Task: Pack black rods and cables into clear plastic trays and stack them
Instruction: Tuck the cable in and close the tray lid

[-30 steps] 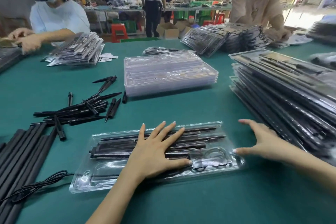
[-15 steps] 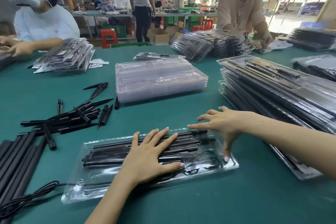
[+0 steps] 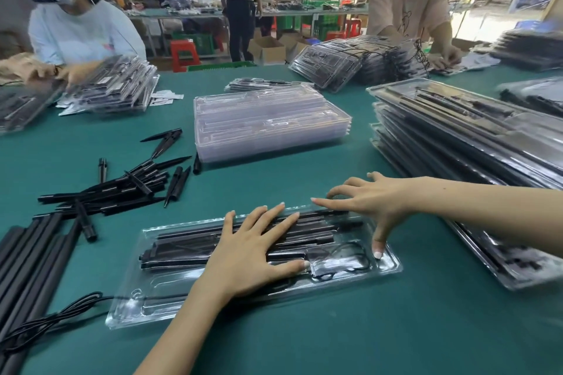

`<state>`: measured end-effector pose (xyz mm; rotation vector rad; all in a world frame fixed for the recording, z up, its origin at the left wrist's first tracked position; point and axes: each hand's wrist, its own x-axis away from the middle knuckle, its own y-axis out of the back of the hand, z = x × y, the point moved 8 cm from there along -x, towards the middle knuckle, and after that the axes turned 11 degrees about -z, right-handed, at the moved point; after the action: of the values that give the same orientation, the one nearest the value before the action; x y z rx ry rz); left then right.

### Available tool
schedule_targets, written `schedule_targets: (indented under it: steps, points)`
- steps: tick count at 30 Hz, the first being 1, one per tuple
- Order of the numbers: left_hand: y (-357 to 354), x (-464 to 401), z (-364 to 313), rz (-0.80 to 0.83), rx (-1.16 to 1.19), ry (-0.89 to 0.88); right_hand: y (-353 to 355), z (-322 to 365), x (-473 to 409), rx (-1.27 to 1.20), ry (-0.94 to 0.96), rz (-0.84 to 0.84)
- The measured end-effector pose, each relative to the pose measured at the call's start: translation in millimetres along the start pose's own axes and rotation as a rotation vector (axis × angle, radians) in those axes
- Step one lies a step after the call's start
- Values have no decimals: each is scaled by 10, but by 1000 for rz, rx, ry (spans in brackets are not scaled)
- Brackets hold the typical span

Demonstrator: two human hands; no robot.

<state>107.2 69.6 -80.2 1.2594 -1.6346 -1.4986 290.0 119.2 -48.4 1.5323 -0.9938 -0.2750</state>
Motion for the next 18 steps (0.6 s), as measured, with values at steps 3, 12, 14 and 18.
schedule_targets:
  steps: [3,12,14,18]
  points:
    - [14,8,-6,4,-6,-2,47,100,-61,39,68,-21]
    - [13,12,31,-7,13,-6,-53,56,-47,-98,63,-22]
    - [10,13,22,2,14,-9,-52,48,-40,-117,52,-17]
    - [133,-17,-23,-38,96,-16,-48,9,-34,-184,-4,4]
